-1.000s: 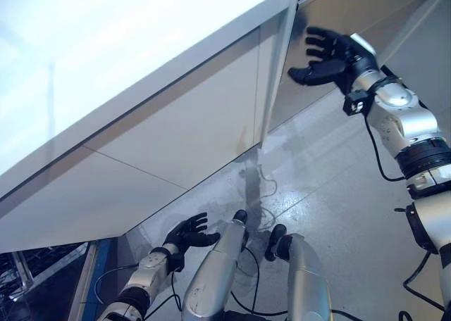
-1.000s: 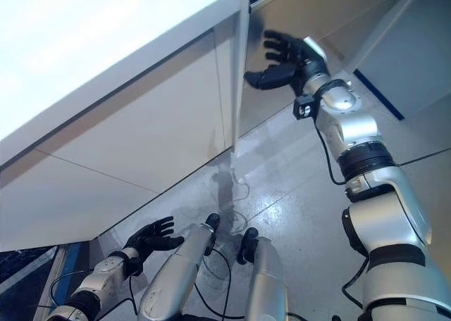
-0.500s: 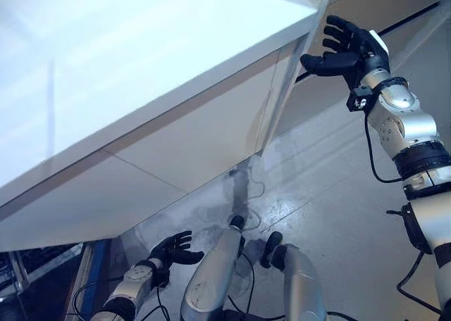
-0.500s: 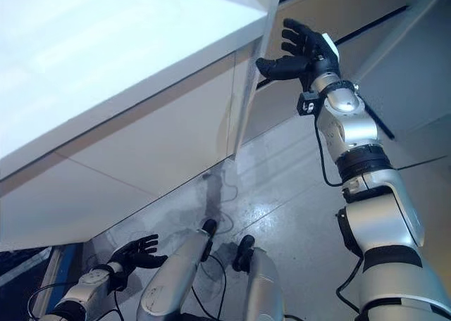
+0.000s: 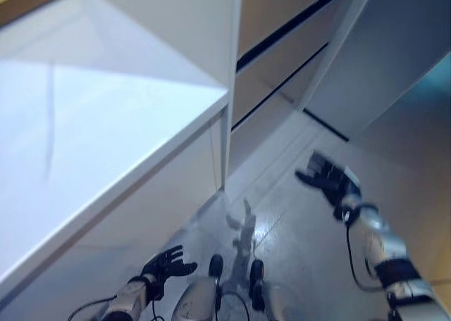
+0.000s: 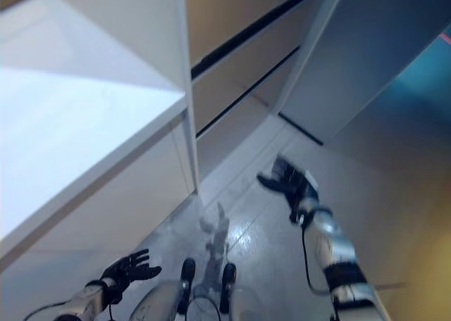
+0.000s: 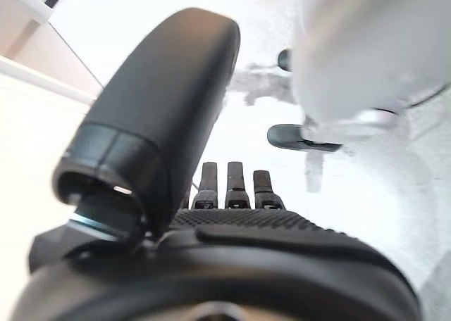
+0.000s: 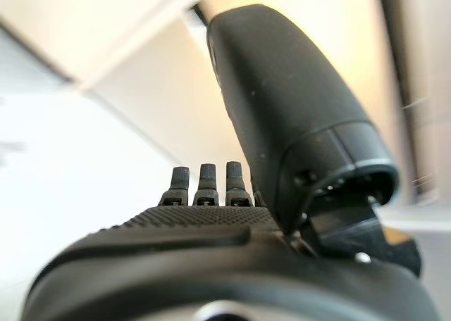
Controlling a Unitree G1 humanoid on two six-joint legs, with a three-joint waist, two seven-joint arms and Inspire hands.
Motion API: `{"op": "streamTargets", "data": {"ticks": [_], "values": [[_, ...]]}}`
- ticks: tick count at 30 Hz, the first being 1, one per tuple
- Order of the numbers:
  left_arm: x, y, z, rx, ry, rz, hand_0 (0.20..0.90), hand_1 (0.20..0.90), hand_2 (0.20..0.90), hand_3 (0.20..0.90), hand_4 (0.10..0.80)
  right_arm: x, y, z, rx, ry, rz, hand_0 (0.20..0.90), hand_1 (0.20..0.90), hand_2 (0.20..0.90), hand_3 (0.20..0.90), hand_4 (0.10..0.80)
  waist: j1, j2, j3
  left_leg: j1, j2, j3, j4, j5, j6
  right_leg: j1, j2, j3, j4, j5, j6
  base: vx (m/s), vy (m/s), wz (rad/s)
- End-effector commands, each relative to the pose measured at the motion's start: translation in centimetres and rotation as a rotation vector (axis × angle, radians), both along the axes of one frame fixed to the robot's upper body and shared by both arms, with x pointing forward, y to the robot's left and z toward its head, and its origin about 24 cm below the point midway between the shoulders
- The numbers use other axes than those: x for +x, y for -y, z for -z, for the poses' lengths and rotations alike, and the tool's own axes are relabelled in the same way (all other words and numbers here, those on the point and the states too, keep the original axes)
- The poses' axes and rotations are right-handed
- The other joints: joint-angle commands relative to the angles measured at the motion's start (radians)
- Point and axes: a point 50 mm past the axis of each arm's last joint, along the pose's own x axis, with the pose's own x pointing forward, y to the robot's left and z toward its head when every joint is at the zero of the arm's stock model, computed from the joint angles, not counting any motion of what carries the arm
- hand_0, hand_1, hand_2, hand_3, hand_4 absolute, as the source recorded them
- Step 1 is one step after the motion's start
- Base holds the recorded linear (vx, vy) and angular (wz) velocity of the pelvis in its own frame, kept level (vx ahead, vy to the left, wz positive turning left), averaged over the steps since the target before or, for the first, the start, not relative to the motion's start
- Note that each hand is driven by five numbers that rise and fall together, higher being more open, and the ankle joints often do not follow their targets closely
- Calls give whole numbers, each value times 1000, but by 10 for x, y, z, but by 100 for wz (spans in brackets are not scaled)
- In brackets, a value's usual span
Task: Put drinks into fridge and close the fridge
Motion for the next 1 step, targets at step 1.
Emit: {"op": "streamTargets", "data": {"ticks": [1], "values": [[-32,-1,13,-7,-87,17,900,900,900,900,800,1,4,-3,-2,67,-23,900,900,900,900,800,-5,-3,-158,23,19,62,13,-57,-37,1,15,-11,-33,43,15,2,0,-8]]}}
